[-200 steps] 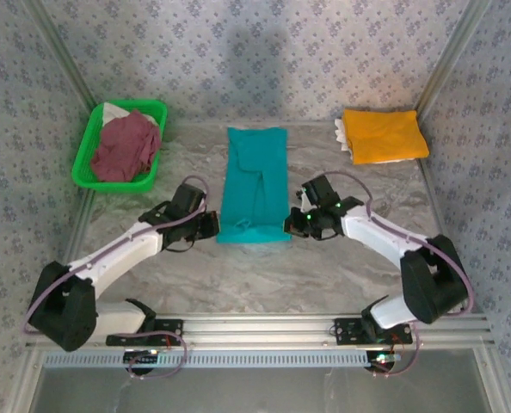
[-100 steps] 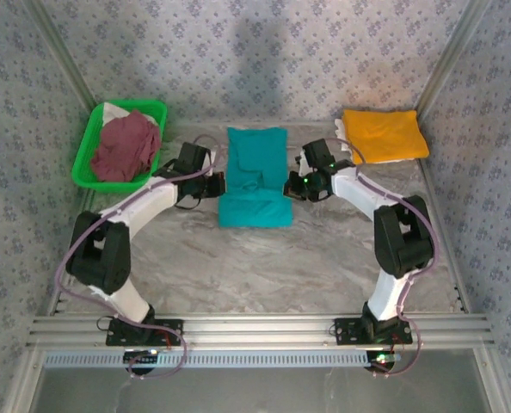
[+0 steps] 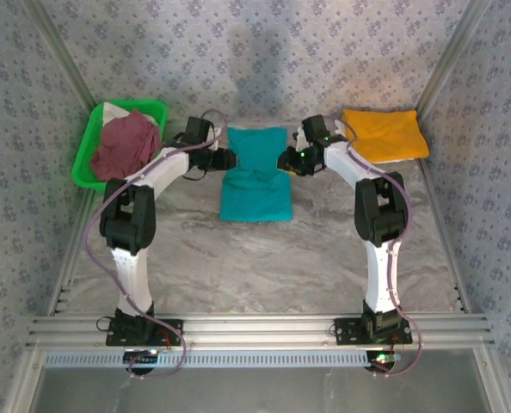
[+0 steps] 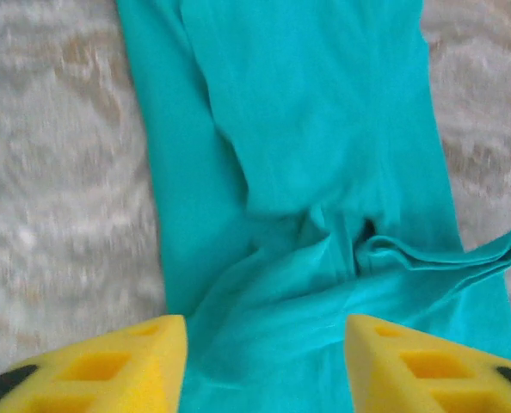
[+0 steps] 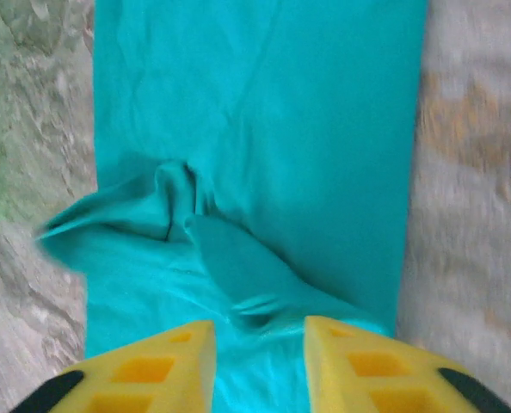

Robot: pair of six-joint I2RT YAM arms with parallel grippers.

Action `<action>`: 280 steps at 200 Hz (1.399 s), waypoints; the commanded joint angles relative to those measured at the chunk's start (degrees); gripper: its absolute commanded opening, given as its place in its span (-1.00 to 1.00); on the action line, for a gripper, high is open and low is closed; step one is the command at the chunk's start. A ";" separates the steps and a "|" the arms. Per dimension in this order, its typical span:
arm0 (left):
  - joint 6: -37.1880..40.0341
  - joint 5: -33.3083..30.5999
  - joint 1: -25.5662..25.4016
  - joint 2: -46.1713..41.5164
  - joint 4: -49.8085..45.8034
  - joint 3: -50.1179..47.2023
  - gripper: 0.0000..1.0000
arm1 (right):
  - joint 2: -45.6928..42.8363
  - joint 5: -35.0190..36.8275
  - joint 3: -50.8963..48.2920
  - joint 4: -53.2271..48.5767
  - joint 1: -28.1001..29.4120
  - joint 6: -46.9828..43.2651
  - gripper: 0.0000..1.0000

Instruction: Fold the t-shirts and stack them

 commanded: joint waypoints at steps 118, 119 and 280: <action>-1.16 -5.00 -6.38 -15.28 19.81 -26.82 -0.41 | -20.72 0.74 -30.36 17.85 5.31 0.03 -0.86; -1.14 -5.12 -6.38 -14.88 19.67 -26.52 -0.40 | -20.40 0.75 -30.17 17.84 5.30 0.03 -0.86; -2.03 -10.60 -0.42 4.08 16.75 -2.10 -0.39 | 6.35 -0.02 -3.05 14.10 1.59 4.59 -0.80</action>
